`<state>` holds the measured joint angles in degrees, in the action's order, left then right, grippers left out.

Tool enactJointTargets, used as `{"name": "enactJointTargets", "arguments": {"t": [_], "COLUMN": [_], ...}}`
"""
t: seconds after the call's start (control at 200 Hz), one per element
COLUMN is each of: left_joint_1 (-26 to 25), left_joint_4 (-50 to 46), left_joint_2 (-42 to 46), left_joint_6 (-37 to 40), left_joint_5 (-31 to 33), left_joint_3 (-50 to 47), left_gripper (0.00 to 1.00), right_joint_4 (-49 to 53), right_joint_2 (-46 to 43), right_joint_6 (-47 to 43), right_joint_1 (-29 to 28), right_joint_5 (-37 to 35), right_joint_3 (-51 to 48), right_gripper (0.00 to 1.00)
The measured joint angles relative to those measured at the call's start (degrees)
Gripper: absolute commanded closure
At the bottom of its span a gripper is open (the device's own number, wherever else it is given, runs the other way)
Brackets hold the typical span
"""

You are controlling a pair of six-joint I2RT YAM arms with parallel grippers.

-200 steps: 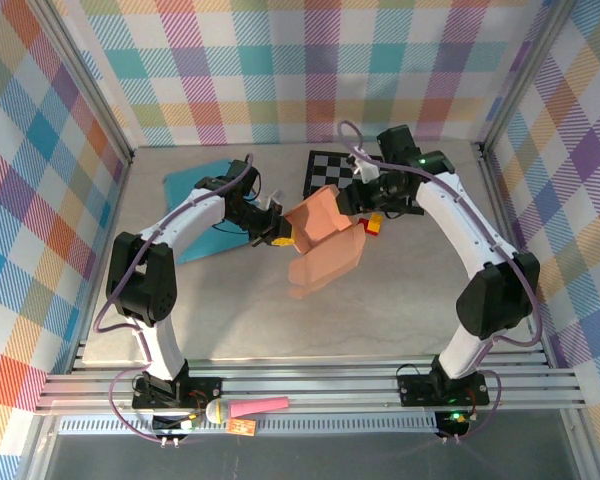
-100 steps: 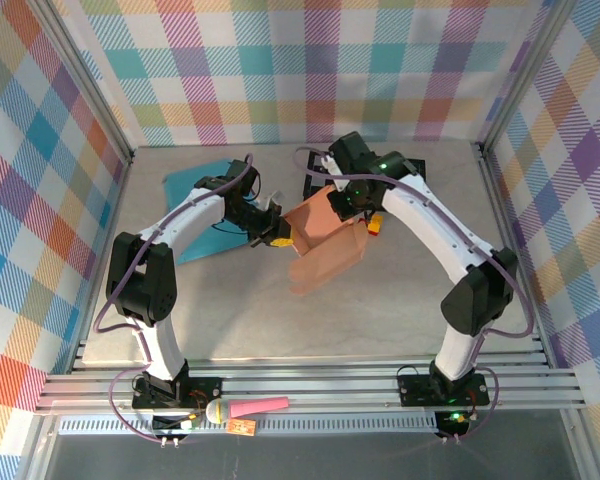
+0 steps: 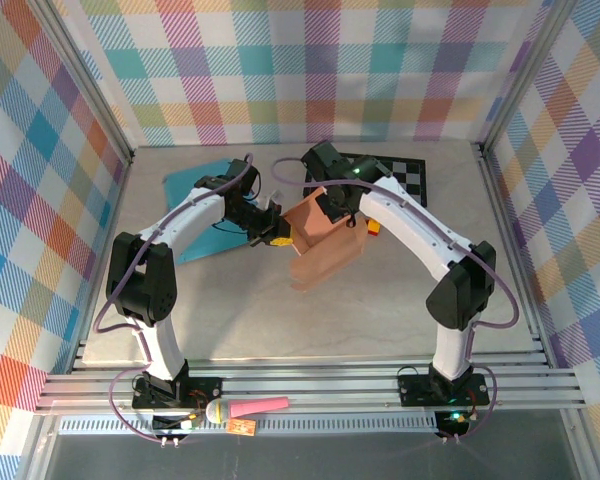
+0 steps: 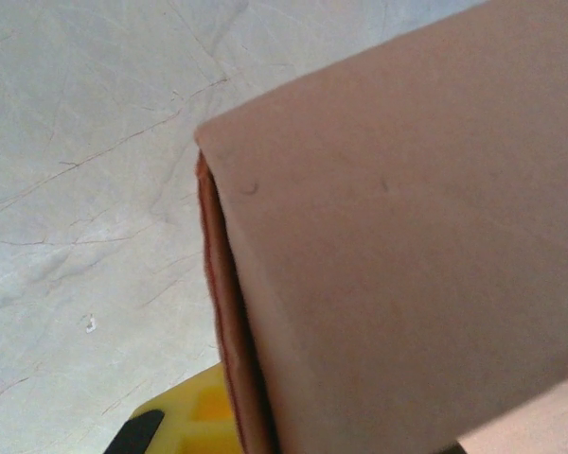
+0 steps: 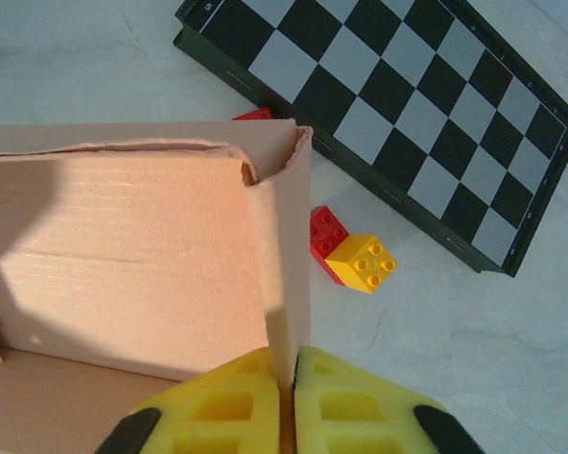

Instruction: Fold the paper box

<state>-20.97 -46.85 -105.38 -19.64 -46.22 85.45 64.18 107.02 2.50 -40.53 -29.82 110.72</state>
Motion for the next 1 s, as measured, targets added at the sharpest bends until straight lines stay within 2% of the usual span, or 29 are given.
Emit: {"name": "enactJointTargets", "arguments": {"t": [0.29, 0.405, 0.545, 0.665, 0.79, 0.92, 1.0], "left_joint_1": [0.00, 0.00, -0.28, -0.28, -0.26, -0.31, -0.37], "left_joint_4": [0.00, 0.00, 0.00, 0.00, 0.00, 0.02, 0.11], "left_joint_2": [-0.07, -0.13, -0.20, -0.33, -0.55, -0.66, -0.66], "left_joint_6": [-0.07, -0.04, -0.02, -0.02, -0.02, -0.04, -0.04], "left_joint_5": [0.44, 0.42, 0.22, 0.20, 0.20, 0.17, 0.17], "left_joint_3": [0.66, 0.66, 0.74, 0.76, 0.96, 1.40, 1.49], "left_gripper": [1.00, 1.00, 1.00, 1.00, 1.00, 1.00, 1.00], "right_joint_4": [1.27, 2.16, 2.10, 2.01, 2.01, 2.10, 2.14], "right_joint_2": [4.79, 6.32, 7.28, 7.82, 8.07, 8.13, 8.26], "right_joint_6": [-0.46, -0.39, -0.24, -0.42, -0.24, 0.00, 0.28], "right_joint_1": [0.13, 0.11, 0.11, 0.11, 0.11, 0.09, -0.02], "right_joint_5": [-1.53, -2.51, -3.82, -4.31, -5.25, -6.67, -8.02], "right_joint_3": [4.96, 7.26, 7.98, 8.00, 8.26, 8.31, 8.35], "right_gripper": [0.86, 0.74, 0.73, 0.85, 0.89, 1.00, 1.00]}}
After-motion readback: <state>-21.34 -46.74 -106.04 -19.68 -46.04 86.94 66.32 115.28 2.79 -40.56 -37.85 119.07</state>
